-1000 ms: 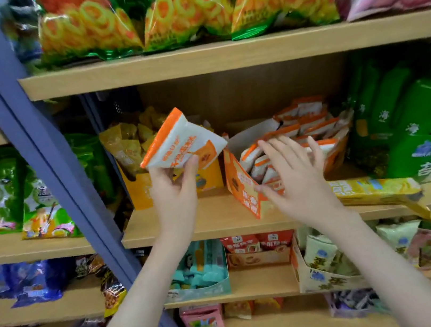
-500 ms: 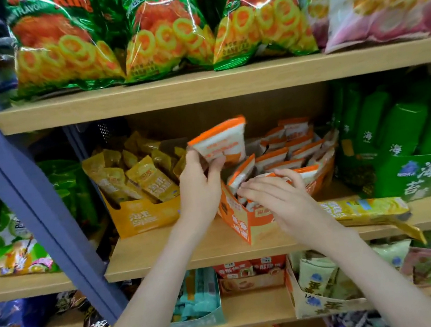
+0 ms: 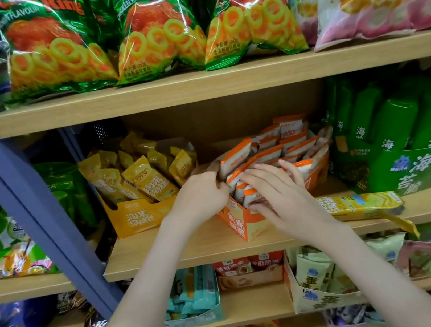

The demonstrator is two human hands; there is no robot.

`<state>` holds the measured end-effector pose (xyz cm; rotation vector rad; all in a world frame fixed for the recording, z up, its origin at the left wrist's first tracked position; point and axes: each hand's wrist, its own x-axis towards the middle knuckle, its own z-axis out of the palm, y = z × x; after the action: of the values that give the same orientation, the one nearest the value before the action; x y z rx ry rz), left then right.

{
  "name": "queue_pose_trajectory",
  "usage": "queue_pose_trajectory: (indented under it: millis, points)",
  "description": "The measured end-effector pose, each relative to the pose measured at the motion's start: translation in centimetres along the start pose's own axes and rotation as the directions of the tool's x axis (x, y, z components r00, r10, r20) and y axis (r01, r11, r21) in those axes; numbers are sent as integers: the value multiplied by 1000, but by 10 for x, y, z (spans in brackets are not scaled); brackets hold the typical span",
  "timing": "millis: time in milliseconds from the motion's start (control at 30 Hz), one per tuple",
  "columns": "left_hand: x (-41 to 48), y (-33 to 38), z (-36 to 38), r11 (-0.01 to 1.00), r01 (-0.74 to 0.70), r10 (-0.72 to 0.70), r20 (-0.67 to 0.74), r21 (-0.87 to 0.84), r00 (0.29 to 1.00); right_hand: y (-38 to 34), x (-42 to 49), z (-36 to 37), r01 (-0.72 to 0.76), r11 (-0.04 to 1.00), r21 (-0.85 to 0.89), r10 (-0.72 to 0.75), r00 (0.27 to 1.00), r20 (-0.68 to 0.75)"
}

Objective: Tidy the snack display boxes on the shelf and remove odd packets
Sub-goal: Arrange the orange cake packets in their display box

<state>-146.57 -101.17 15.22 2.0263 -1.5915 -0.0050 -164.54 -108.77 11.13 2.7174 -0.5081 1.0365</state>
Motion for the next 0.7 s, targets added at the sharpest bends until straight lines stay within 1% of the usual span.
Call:
queue_pose_trajectory:
  millis: [33, 67, 100, 133, 167, 200, 233, 300, 367, 400, 433, 500, 600, 633, 700]
  points:
    - [-3, 2, -1, 996, -32, 28, -49, -78, 998, 1, -1, -1, 12, 1000, -3, -12, 1000, -6]
    - [-8, 7, -1, 978, -95, 69, -140, -184, 988, 2, -2, -1, 19, 1000, -12, -19, 1000, -16]
    - [-13, 12, -1, 942, -192, 123, -251, -274, 960, 4, -5, -1, 11, 1000, -22, -11, 999, -34]
    - [-17, 16, 1, 908, -296, 186, -350, -296, 918, 5, -9, -1, -16, 999, -28, 14, 998, -60]
    - [-19, 19, 3, 890, -372, 247, -408, -262, 879, 7, -13, 0, -59, 998, -24, 57, 994, -94]
    - [-20, 22, 7, 893, -402, 293, -417, -203, 860, 10, -17, 1, -112, 994, -13, 109, 986, -127]
    - [-21, 25, 11, 912, -392, 320, -393, -119, 862, 13, -22, 2, -167, 986, -1, 165, 975, -151]
    - [-19, 28, 21, 931, -352, 362, -334, 91, 870, 20, -30, 4, -245, 969, 28, 247, 957, -153]
    - [-17, 28, 31, 909, -335, 401, -297, 248, 867, 25, -36, 4, -262, 964, 46, 265, 957, -120]
    - [-17, 26, 34, 895, -336, 417, -282, 294, 864, 27, -38, 4, -260, 965, 47, 263, 959, -108]
    - [-16, 24, 36, 885, -340, 430, -278, 318, 859, 29, -39, 4, -257, 965, 47, 261, 960, -106]
    - [-14, 18, 36, 878, -364, 446, -256, 312, 858, 32, -38, 4, -255, 966, 51, 260, 958, -125]
    - [-8, 6, 25, 872, -410, 458, -153, 266, 876, 34, -33, 5, -241, 970, 40, 244, 955, -170]
    - [-5, 1, 20, 877, -408, 447, -120, 256, 886, 32, -32, 8, -221, 975, 28, 222, 957, -188]
    - [-1, -6, 10, 889, -375, 411, -97, 265, 906, 28, -29, 16, -172, 985, 4, 168, 961, -217]
